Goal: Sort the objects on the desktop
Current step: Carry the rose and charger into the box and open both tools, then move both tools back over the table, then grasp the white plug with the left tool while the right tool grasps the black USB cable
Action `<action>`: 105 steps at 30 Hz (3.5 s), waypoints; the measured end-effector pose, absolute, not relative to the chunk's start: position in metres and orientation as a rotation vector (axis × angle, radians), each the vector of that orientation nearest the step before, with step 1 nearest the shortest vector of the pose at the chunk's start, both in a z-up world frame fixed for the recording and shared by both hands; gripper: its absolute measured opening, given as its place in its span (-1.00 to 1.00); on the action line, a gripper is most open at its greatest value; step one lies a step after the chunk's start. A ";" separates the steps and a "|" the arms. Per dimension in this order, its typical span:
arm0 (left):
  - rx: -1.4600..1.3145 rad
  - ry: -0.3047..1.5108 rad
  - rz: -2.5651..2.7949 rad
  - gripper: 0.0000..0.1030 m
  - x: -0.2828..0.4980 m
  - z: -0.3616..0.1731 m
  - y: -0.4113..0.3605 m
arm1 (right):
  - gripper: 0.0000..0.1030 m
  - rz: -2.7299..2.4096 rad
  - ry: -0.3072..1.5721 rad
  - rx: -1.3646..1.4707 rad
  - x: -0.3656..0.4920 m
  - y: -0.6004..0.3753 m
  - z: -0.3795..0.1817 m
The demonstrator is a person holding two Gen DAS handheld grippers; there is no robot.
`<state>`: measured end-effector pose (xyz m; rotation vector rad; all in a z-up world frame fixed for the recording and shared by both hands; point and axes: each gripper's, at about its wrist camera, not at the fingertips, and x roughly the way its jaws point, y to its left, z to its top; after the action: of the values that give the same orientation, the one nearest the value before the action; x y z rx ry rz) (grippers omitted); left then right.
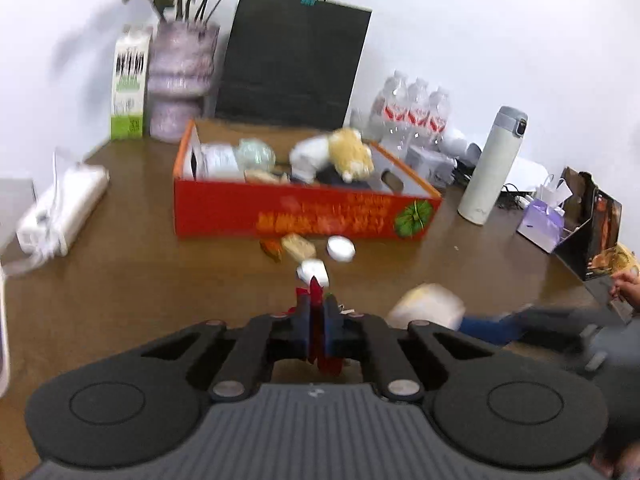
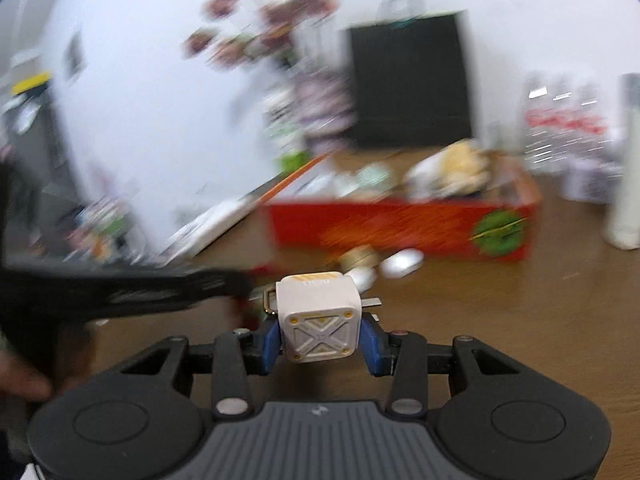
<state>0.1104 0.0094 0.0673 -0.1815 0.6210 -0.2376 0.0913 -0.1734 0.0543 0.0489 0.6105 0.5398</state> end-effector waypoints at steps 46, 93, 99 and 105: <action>-0.117 0.623 -0.021 0.64 0.369 0.131 0.041 | 0.35 0.253 0.741 0.015 0.407 -0.140 0.105; -0.218 0.579 -0.241 -0.82 0.110 0.067 0.031 | -0.85 0.310 0.634 -0.088 0.117 -0.130 0.007; -0.255 0.597 -0.194 -0.82 0.098 0.060 0.045 | -0.85 0.224 0.582 0.002 0.100 -0.165 0.019; -0.222 0.576 -0.191 -0.82 0.075 0.067 0.026 | -0.85 0.175 0.483 0.046 0.075 -0.189 0.052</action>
<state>0.0750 0.0262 0.0673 -0.2218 0.5763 -0.1908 0.0750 -0.1888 0.0523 0.0459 0.4827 0.1747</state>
